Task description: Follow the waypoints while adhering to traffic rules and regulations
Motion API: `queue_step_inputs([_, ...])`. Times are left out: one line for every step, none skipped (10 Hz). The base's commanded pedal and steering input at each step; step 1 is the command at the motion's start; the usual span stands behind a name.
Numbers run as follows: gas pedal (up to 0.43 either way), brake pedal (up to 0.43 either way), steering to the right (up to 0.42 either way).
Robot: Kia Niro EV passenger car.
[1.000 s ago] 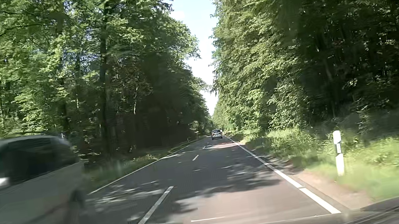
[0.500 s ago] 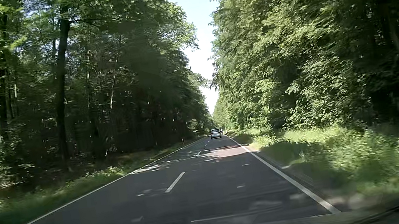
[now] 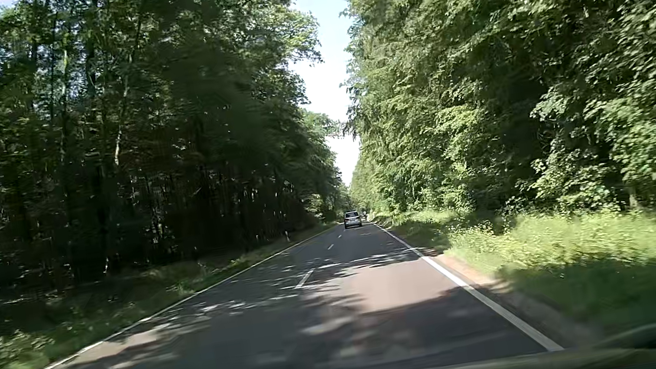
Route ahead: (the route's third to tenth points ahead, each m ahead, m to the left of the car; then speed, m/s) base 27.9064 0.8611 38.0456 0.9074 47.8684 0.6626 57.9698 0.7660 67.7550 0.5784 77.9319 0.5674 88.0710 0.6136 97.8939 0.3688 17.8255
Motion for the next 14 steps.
queue_step_inputs([0.02,0.03,-0.001])
queue_step_inputs([0.028,0.03,0.0])
queue_step_inputs([0.028,0.03,0.0])
queue_step_inputs([0.028,0.03,0.0])
queue_step_inputs([0.028,0.03,0.0])
queue_step_inputs([0.039,0.03,-0.001])
queue_step_inputs([0.039,0.03,-0.001])
queue_step_inputs([0.039,0.03,0.0])
queue_step_inputs([0.039,0.03,0.0])
queue_step_inputs([0.039,0.03,0.0])
queue_step_inputs([0.039,0.03,0.0])
queue_step_inputs([0.039,0.03,0.0])
queue_step_inputs([0.039,0.03,0.0])
queue_step_inputs([0.039,0.03,0.0])
